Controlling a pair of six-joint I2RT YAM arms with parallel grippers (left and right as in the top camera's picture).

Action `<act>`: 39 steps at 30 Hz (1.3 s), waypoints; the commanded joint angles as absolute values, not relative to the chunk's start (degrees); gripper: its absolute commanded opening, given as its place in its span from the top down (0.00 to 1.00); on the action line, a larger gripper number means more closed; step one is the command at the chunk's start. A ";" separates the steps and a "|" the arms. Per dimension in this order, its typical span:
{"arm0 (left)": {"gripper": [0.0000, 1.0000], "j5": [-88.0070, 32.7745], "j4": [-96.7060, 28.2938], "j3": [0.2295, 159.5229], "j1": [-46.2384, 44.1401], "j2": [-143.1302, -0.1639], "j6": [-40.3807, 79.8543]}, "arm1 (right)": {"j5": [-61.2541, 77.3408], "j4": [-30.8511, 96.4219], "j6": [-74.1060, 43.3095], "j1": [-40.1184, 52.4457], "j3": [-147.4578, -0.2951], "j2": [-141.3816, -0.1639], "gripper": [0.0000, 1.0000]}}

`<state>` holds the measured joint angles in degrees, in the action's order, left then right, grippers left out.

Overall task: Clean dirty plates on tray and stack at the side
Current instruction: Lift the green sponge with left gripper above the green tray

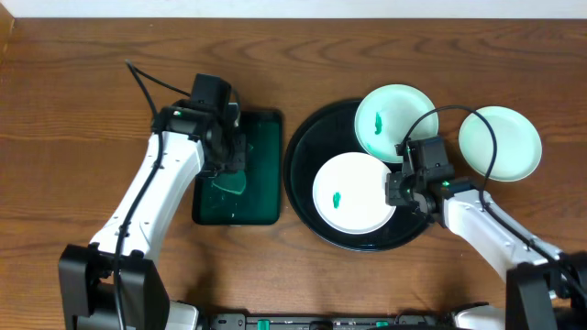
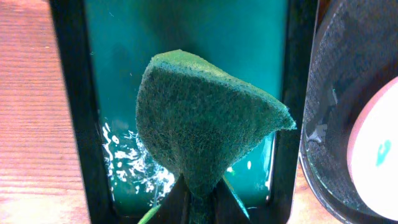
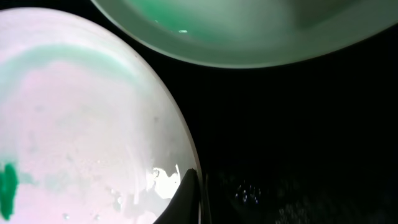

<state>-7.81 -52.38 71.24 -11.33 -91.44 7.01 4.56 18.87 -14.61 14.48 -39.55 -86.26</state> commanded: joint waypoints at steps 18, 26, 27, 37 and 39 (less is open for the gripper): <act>0.93 -8.32 -52.18 71.48 -13.06 -91.64 6.02 | -0.49 23.07 -23.05 14.87 -38.85 -83.94 0.99; 0.93 -8.34 -51.79 71.46 -13.06 -91.64 6.00 | -1.48 22.68 -23.79 14.87 -38.61 -84.68 0.99; 0.93 -8.34 -51.79 71.46 -13.06 -91.64 6.00 | -1.48 22.68 -23.79 14.87 -38.61 -84.68 0.98; 0.93 -8.32 -51.79 71.46 -13.06 -91.64 6.00 | -1.45 21.34 -23.77 14.87 -38.59 -86.56 0.69; 0.93 -8.32 -51.79 71.46 -13.06 -91.64 6.00 | -1.48 20.71 -23.75 14.87 -38.59 -86.61 0.64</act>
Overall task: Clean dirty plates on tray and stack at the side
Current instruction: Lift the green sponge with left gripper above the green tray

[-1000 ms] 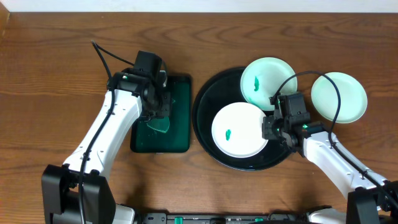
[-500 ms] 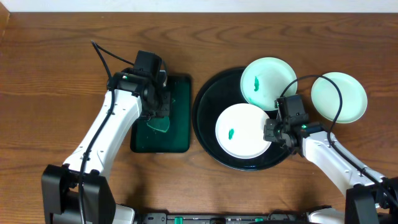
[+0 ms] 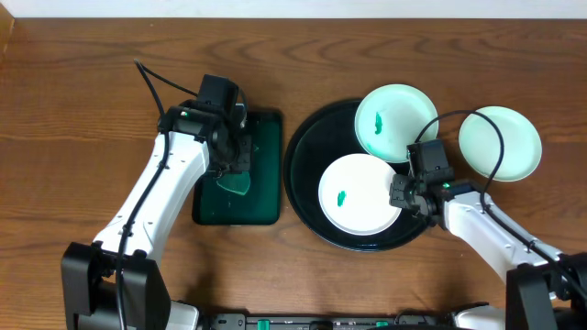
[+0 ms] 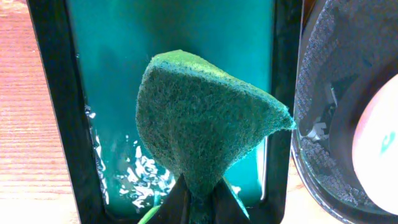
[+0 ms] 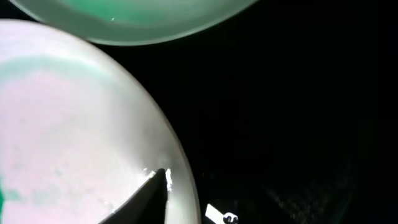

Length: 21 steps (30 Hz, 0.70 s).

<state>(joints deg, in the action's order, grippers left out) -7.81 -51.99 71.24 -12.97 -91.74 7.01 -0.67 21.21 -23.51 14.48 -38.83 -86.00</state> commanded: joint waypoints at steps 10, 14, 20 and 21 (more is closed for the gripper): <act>0.93 -8.29 -51.79 71.46 -13.06 -91.64 6.00 | -1.45 19.05 -23.09 14.87 -38.59 -86.61 0.81; 0.93 -8.05 -51.81 71.46 -13.06 -91.64 6.00 | -1.43 19.07 -23.09 14.90 -38.59 -86.61 0.95; 0.93 -8.05 -51.81 71.46 -13.06 -91.64 6.00 | -0.99 19.07 -23.09 14.90 -38.59 -86.61 0.99; 0.93 -8.05 -51.81 71.46 -13.06 -91.64 6.00 | -0.95 19.07 -23.09 14.90 -38.59 -86.61 0.99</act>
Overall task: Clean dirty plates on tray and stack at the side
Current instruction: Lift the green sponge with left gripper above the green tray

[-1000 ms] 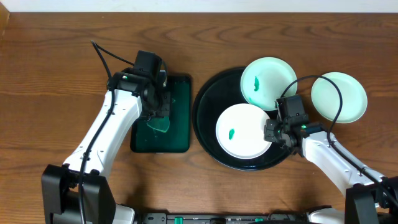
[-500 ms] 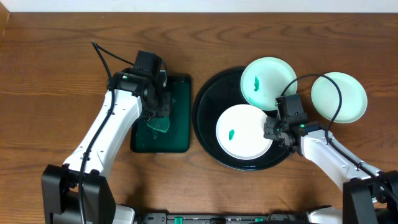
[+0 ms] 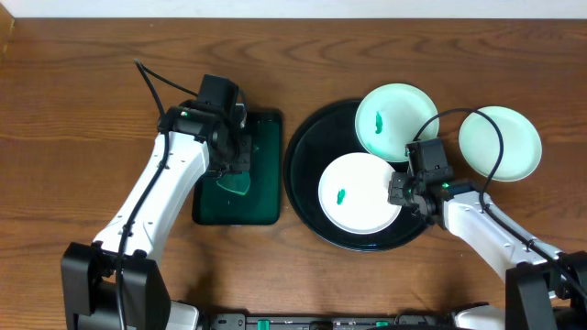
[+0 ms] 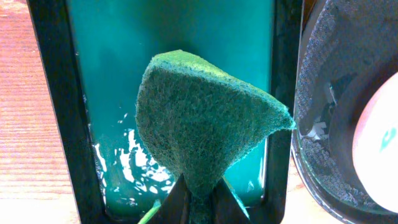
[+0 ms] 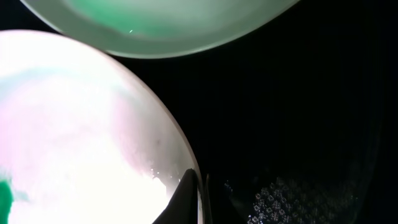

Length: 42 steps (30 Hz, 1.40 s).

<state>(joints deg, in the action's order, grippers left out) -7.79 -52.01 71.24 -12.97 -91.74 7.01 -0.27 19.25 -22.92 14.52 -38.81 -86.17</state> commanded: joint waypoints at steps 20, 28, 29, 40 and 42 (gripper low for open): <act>0.93 -7.90 -51.79 71.33 -13.06 -91.64 5.98 | 0.30 19.05 -23.09 14.90 -38.59 -86.61 0.99; 0.93 -7.90 -50.72 69.76 -13.06 -91.64 6.00 | 0.30 19.03 -23.11 14.90 -38.59 -86.61 0.99; 0.93 -7.90 -50.43 69.32 -13.06 -91.64 6.00 | 0.30 19.00 -23.09 14.90 -38.59 -86.61 0.99; 0.93 -7.90 -48.93 67.70 -13.06 -91.74 6.00 | 0.30 19.00 -23.09 14.90 -38.61 -86.61 0.99; 0.92 -7.90 -48.77 67.70 -13.06 -91.74 6.00 | 0.30 19.00 -23.09 14.90 -38.61 -86.61 0.99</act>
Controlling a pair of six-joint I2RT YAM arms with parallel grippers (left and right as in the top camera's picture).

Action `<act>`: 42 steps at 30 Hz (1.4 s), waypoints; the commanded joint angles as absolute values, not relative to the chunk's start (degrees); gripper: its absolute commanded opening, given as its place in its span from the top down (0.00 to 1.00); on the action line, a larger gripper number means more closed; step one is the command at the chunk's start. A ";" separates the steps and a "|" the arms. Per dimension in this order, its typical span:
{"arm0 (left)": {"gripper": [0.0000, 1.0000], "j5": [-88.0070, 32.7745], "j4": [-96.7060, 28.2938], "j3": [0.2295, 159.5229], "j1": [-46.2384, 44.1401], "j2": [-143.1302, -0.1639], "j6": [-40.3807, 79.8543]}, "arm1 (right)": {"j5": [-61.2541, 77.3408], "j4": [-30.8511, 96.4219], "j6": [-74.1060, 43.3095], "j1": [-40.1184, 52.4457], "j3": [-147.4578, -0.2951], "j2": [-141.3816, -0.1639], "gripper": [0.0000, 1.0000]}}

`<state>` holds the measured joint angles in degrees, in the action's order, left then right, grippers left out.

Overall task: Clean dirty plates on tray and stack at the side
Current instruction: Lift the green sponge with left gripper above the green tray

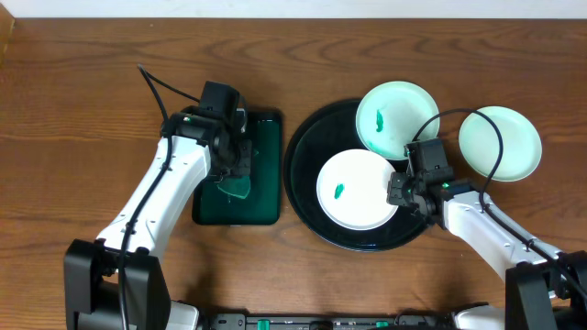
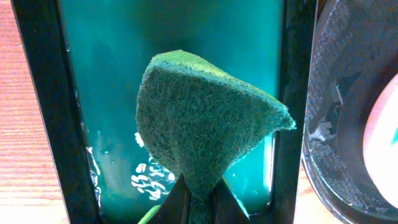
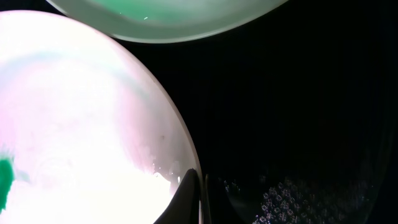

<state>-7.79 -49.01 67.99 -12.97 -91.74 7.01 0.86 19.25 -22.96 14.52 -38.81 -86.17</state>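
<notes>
A white plate (image 1: 353, 191) with a green stain lies on the round black tray (image 1: 307, 165). My right gripper (image 1: 396, 191) is shut on its right rim; the wrist view shows the thin fingers (image 3: 189, 196) pinching the white plate (image 3: 81, 124) at its edge. A mint plate (image 1: 396, 119) with a green stain rests at the tray's back and shows overhead in the right wrist view as the mint plate (image 3: 174, 15). My left gripper (image 2: 200, 200) is shut on a folded green sponge (image 2: 205, 130) over the basin's water; overhead the sponge (image 1: 234, 183) hangs inside the basin.
The black basin (image 1: 266, 119) of green water stands left of the tray. One clean mint plate (image 1: 500, 142) sits on the wooden table to the right of the tray. In the left wrist view the tray (image 2: 342, 93) lies close to the basin's right wall.
My left gripper with the sponge has shifted slightly over the basin. The white plate sits a touch further left on the tray, my right gripper still shut on its rim.
At the oldest moment my left gripper held the sponge over the basin and my right was shut on the white plate's rim. The plate then lay slightly further right on the tray. Both grips have stayed, with only small shifts.
</notes>
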 commanded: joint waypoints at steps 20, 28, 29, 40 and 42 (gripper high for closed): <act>0.93 -5.91 -48.10 67.70 -13.06 -91.74 6.04 | 0.30 18.83 -23.09 14.90 -38.59 -86.61 0.99; 0.93 -5.93 -48.12 67.70 -13.06 -91.74 6.04 | 0.30 18.81 -22.70 14.90 -38.59 -86.61 0.99; 0.93 -5.93 -48.10 67.70 -13.06 -91.74 6.04 | 0.32 18.72 -21.65 14.90 -38.61 -86.61 0.99; 0.93 -5.93 -47.64 67.70 -13.06 -91.74 6.04 | 0.30 16.62 -19.00 14.90 -38.61 -86.61 0.94; 0.93 -5.93 -47.57 67.70 -13.06 -91.74 6.04 | 0.30 16.32 -19.00 14.90 -38.59 -86.61 0.89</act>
<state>-6.90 -47.59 67.99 -12.97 -91.74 7.01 0.64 16.62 -19.84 14.50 -38.76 -86.21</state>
